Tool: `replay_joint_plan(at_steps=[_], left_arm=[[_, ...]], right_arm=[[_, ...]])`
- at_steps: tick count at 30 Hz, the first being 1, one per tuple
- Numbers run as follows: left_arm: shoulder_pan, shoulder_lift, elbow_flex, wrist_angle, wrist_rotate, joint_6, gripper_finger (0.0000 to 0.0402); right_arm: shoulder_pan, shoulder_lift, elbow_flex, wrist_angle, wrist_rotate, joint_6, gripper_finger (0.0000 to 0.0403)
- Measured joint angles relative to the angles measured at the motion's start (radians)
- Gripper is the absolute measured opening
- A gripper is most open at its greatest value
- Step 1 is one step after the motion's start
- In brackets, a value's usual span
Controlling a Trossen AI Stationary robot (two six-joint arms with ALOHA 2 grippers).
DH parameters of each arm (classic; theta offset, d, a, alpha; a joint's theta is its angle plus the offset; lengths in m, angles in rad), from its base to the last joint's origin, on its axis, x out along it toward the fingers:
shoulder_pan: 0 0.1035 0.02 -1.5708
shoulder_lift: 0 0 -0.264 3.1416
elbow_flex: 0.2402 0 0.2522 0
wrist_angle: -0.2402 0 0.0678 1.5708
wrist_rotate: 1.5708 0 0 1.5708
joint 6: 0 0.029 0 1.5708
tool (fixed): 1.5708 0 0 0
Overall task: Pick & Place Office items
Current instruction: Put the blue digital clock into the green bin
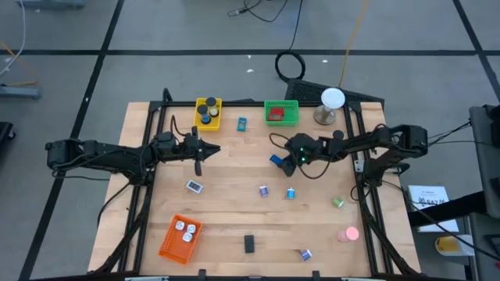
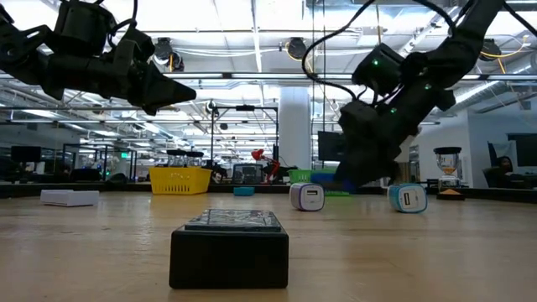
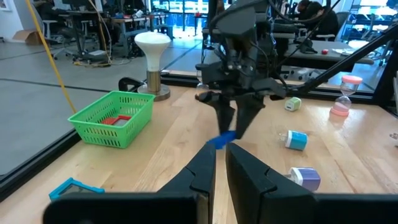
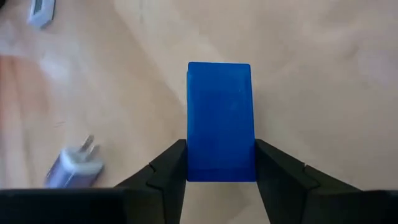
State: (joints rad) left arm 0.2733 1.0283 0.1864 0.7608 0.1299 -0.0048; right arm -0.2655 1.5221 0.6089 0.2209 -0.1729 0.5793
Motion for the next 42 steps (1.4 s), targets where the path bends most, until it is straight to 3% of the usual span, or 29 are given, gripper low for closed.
replay_joint_plan(at_steps=[14, 42], left_arm=[[0.0, 0.0, 0.0, 0.0, 0.0, 0.0, 0.0042], [0.0, 0.0, 0.0, 0.0, 0.0, 0.0, 0.0042]], right_arm=[[0.002, 0.047, 0.002, 0.092, -0.144, 0.114, 0.0157], [0.023, 0.047, 0.002, 0.022, -0.084, 0.1, 0.0169]])
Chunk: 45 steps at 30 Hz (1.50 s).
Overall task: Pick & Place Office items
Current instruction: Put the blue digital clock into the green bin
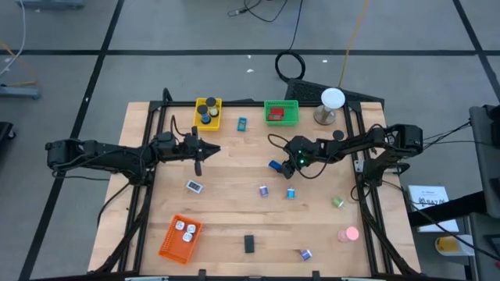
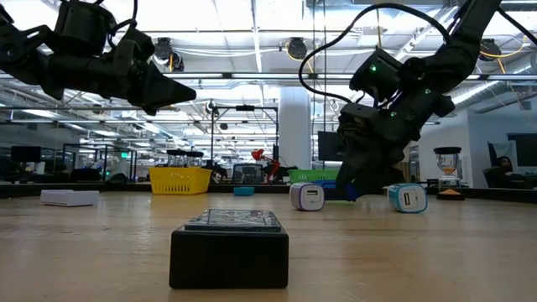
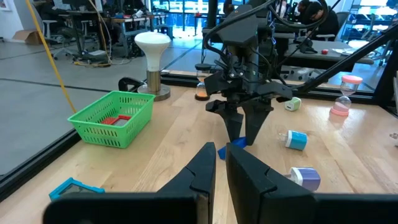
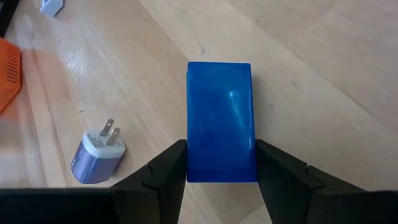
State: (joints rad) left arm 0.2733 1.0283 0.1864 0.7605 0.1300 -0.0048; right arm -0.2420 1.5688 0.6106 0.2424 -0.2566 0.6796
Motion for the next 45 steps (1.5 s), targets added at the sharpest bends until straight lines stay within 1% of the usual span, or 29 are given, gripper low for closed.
replay_joint_plan(at_steps=[5, 13, 17, 22, 25, 29, 30, 32, 36, 42, 45], left_arm=[[0.0, 0.0, 0.0, 0.0, 0.0, 0.0, 0.0042], [0.0, 0.0, 0.0, 0.0, 0.0, 0.0, 0.0042], [0.0, 0.0, 0.0, 0.0, 0.0, 0.0, 0.0042], [0.0, 0.0, 0.0, 0.0, 0.0, 0.0, 0.0042], [0.0, 0.0, 0.0, 0.0, 0.0, 0.0, 0.0042], [0.0, 0.0, 0.0, 0.0, 0.0, 0.0, 0.0042], [0.0, 0.0, 0.0, 0.0, 0.0, 0.0, 0.0042], [0.0, 0.0, 0.0, 0.0, 0.0, 0.0, 0.0042], [0.0, 0.0, 0.0, 0.0, 0.0, 0.0, 0.0042], [0.0, 0.0, 0.0, 0.0, 0.0, 0.0, 0.0042], [0.0, 0.0, 0.0, 0.0, 0.0, 0.0, 0.0042]], right_arm=[[0.0, 0.0, 0.0, 0.0, 0.001, 0.0, 0.0172], [-0.005, 0.0, 0.0, -0.001, 0.01, 0.031, 0.0206], [-0.017, 0.0, 0.0, -0.001, 0.023, 0.034, 0.02], [-0.005, -0.011, 0.001, -0.008, 0.028, -0.014, 0.0196], [0.043, -0.011, 0.031, -0.086, 0.1, -0.06, 0.0212], [0.13, -0.011, 0.113, -0.264, 0.275, -0.147, 0.0244], [0.149, -0.011, 0.13, -0.29, 0.322, -0.161, 0.0251], [0.178, -0.011, 0.155, -0.308, 0.384, -0.181, 0.026], [0.193, -0.002, 0.164, -0.304, 0.403, -0.183, 0.0257], [0.192, 0.091, 0.167, -0.261, 0.405, -0.173, 0.0243], [0.192, 0.113, 0.191, -0.287, 0.435, -0.2, 0.0231]])
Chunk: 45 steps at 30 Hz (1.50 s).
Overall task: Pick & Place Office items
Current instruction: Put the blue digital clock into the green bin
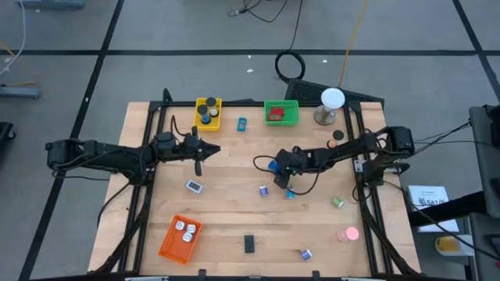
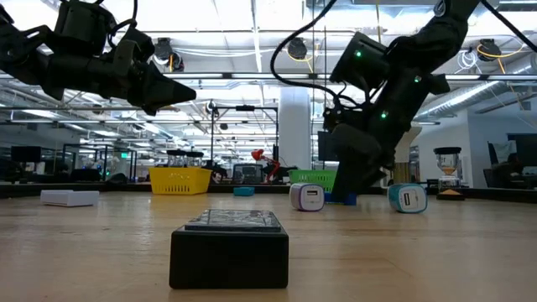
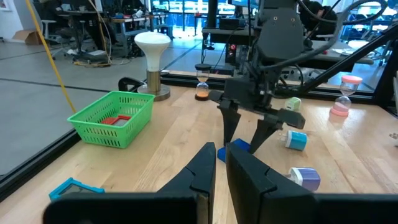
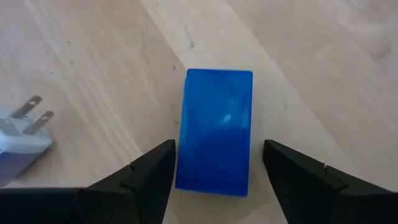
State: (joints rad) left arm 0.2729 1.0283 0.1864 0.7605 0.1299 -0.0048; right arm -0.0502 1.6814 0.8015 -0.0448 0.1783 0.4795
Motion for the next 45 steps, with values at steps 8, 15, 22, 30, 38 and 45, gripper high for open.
replay_joint_plan(at_steps=[8, 15, 22, 30, 38, 45], left_arm=[[0.0, 0.0, 0.0, 0.0, 0.0, 0.0, 0.0042], [0.0, 0.0, 0.0, 0.0, 0.0, 0.0, 0.0042], [0.0, 0.0, 0.0, 0.0, 0.0, 0.0, 0.0042], [0.0, 0.0, 0.0, 0.0, 0.0, 0.0, 0.0042], [0.0, 0.0, 0.0, 0.0, 0.0, 0.0, 0.0042], [0.0, 0.0, 0.0, 0.0, 0.0, 0.0, 0.0042]], right_arm=[[-0.054, -0.055, 0.01, -0.056, 0.021, -0.124, 0.0147], [-0.193, -0.117, 0.083, -0.216, -0.022, -0.238, 0.0147], [-0.36, -0.089, 0.341, -0.341, 0.062, -0.504, 0.0155], [-0.518, 0.065, 0.518, -0.338, 0.002, -0.799, 0.0152], [-0.587, 0.235, 0.632, -0.416, -0.048, -0.974, 0.0162], [-0.61, 0.249, 0.634, -0.387, -0.05, -1.019, 0.016]])
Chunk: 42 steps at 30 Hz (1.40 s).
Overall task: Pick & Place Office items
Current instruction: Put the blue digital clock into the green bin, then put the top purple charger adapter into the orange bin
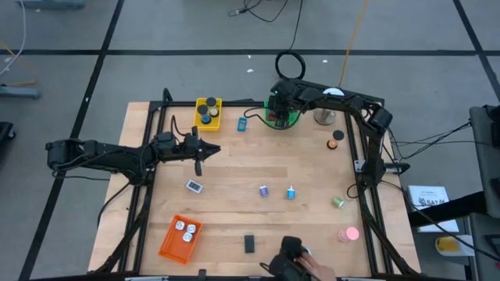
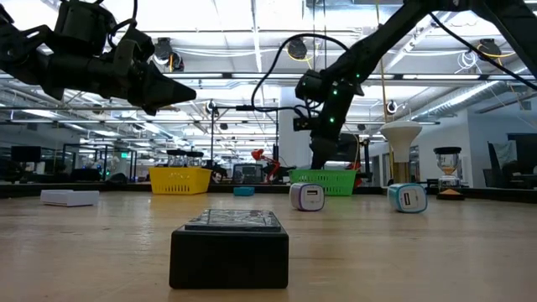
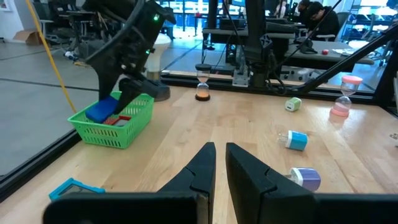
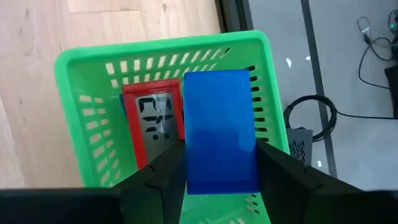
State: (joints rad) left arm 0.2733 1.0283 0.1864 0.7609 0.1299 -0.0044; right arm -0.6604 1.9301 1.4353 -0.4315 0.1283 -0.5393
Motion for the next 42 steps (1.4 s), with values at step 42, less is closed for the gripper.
replay_joint_plan(at_steps=[42], left_arm=[[0.0, 0.0, 0.0, 0.0, 0.0, 0.0, 0.0042]], right_arm=[[0.087, -0.117, -0.041, 0.085, 0.16, -0.012, 0.0126]])
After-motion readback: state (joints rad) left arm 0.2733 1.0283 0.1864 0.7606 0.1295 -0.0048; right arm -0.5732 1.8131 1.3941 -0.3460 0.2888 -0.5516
